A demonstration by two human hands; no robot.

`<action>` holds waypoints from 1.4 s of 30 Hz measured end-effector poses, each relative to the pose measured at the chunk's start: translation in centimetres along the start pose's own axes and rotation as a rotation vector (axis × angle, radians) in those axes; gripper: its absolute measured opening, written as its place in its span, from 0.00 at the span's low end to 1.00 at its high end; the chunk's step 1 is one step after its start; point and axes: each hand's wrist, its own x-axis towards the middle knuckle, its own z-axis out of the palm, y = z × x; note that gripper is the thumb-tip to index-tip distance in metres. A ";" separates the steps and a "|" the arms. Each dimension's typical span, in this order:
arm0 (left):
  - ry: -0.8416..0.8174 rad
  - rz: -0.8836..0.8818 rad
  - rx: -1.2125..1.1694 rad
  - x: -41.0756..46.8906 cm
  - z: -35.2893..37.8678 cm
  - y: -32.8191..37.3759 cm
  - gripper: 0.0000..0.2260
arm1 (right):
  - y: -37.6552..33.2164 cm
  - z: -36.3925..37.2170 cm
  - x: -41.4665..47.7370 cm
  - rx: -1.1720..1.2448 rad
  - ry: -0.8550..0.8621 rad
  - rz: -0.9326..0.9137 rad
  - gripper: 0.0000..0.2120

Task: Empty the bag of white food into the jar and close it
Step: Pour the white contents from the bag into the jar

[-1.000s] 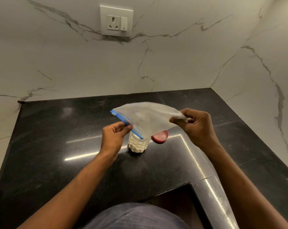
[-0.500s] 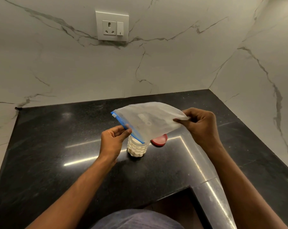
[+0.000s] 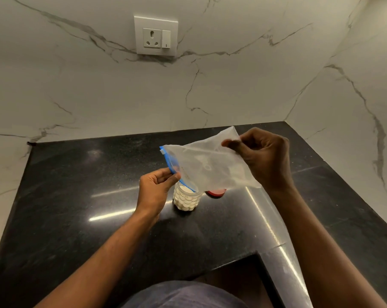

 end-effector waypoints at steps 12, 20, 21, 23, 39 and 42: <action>0.008 -0.002 -0.019 0.3 0.0 0.0 0.10 | 0.8 -0.9 -0.3 -0.021 -0.200 0.109 0.16; 0.013 -0.035 -0.065 0.3 1.0 0.1 0.10 | 0.7 -0.3 -2.0 0.065 -0.097 0.204 0.06; 0.011 -0.037 -0.067 0.3 0.8 0.2 0.10 | 0.7 -0.1 -2.2 0.062 -0.122 0.188 0.06; 0.013 -0.037 -0.057 0.3 0.5 0.2 0.10 | 1.0 -0.4 -2.0 0.088 -0.076 0.208 0.06; -0.017 -0.014 -0.034 0.1 0.3 0.7 0.11 | 3.0 -1.5 -1.8 0.206 -0.077 0.270 0.02; -0.042 0.032 0.002 0.4 0.7 1.2 0.10 | 3.7 -2.5 -1.4 0.355 0.079 0.362 0.05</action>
